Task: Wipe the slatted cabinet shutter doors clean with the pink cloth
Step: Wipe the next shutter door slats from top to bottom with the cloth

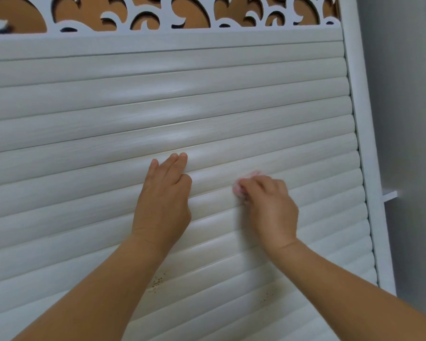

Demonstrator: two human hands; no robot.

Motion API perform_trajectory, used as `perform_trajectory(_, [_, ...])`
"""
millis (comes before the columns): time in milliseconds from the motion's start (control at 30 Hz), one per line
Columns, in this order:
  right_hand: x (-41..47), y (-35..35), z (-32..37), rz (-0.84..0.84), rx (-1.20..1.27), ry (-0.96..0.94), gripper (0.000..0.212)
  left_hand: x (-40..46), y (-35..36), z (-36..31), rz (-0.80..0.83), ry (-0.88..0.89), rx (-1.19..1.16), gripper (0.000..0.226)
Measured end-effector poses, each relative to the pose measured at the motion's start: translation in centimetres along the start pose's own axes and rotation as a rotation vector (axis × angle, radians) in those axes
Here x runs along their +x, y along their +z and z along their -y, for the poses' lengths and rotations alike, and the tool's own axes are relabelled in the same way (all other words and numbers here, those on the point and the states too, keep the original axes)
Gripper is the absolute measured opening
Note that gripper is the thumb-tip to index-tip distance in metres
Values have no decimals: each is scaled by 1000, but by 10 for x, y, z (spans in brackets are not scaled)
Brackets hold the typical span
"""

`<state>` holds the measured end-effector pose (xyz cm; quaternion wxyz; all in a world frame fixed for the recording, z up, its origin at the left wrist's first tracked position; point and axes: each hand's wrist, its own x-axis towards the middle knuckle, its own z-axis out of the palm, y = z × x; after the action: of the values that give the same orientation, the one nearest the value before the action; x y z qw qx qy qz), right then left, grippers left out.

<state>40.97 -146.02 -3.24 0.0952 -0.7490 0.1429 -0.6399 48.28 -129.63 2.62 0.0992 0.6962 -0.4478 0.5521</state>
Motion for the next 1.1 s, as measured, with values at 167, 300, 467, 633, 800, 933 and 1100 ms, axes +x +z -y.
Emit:
perform_trajectory(167, [2, 1, -3, 13, -89, -344, 32, 1, -3, 4, 20, 14, -2, 28])
perform_trajectory(300, [21, -8, -32, -62, 155, 156, 26, 2, -4, 0, 25, -20, -22, 31])
perform_trajectory(467, [44, -5, 2, -144, 208, 345, 24, 1, -1, -3, 4, -42, -36, 28])
perform_trajectory(633, [21, 21, 53, -27, 55, -246, 38, -1, 2, 2, -21, -15, -15, 24])
perform_trajectory(800, [39, 17, 28, -46, -101, -432, 40, -1, 0, 1, -11, -6, -1, 21])
perform_trajectory(933, [63, -6, -8, -67, -136, -74, 30, 0, 0, -1, -17, -21, -13, 29])
perform_trajectory(1100, [72, 2, -5, -144, -34, 210, 33, 0, 3, -3, -41, -39, -5, 25])
